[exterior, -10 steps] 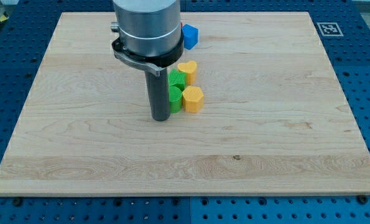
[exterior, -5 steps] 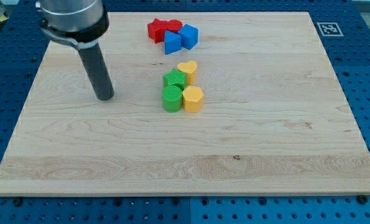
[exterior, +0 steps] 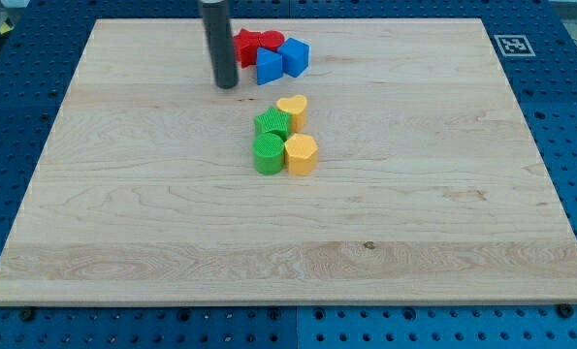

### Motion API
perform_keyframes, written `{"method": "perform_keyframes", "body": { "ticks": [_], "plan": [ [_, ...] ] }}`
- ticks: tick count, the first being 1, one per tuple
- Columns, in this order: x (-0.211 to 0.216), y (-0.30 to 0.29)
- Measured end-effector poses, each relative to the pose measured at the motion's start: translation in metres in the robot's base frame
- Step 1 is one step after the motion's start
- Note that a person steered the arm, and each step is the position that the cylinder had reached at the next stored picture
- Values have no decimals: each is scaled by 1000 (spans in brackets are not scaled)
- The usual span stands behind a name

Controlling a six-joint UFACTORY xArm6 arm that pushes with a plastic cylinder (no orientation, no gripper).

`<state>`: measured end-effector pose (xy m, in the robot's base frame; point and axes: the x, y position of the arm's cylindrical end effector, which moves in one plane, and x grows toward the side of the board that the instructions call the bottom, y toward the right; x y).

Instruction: Move the green star into the green circle

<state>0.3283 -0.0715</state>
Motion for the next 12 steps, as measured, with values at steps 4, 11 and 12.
{"method": "perform_keyframes", "body": {
  "ticks": [4,11,12],
  "plan": [
    [17,47],
    [64,94],
    [72,97]
  ]
}}
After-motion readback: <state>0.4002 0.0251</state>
